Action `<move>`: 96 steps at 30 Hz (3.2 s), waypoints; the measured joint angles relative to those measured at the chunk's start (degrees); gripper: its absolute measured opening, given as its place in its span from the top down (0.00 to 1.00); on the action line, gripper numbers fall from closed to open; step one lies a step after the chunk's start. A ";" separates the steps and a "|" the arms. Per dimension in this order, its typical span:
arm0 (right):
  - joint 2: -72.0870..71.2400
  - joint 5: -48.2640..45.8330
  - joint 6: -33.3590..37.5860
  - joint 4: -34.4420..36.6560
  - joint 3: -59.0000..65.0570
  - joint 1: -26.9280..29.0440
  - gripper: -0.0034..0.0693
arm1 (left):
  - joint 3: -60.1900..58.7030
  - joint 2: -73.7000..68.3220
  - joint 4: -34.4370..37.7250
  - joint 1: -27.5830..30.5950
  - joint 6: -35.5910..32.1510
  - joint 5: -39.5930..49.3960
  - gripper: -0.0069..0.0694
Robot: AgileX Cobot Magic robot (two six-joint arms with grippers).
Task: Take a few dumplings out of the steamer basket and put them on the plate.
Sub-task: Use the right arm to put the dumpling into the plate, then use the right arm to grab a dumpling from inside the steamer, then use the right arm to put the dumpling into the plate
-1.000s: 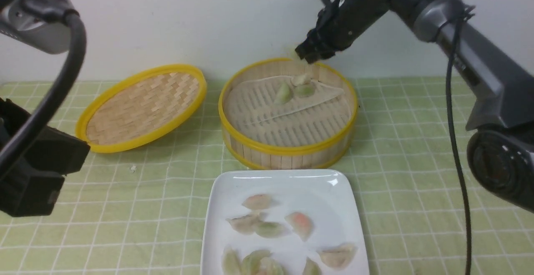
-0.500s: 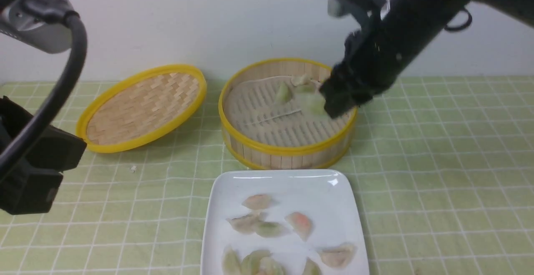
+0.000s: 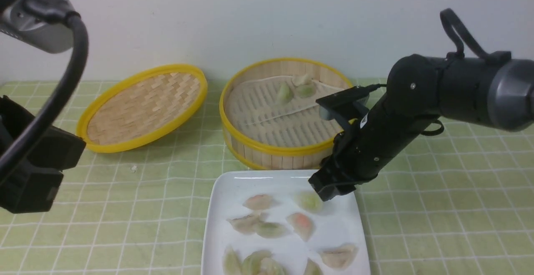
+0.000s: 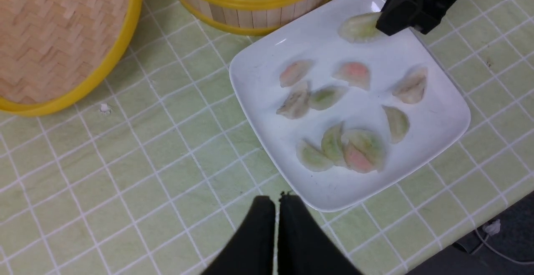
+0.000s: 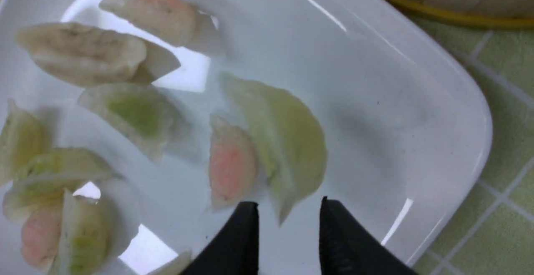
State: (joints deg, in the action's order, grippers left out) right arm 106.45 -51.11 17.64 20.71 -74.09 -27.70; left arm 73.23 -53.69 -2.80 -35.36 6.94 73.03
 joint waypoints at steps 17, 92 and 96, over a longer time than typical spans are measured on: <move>13.99 -0.70 -1.27 -5.71 -38.61 7.08 0.35 | 0.00 0.00 -0.12 0.00 0.00 0.00 0.92; -1.93 3.72 -4.11 -1.87 2.51 -1.63 0.72 | 0.00 0.00 1.20 0.00 1.51 0.00 0.92; -1.66 5.30 -4.20 0.39 2.57 -1.63 0.50 | 0.00 0.00 1.26 0.00 1.51 0.00 0.92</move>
State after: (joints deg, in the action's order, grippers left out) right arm 104.80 -45.81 13.44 21.10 -71.52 -29.32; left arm 73.23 -53.69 -1.53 -35.36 8.46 73.03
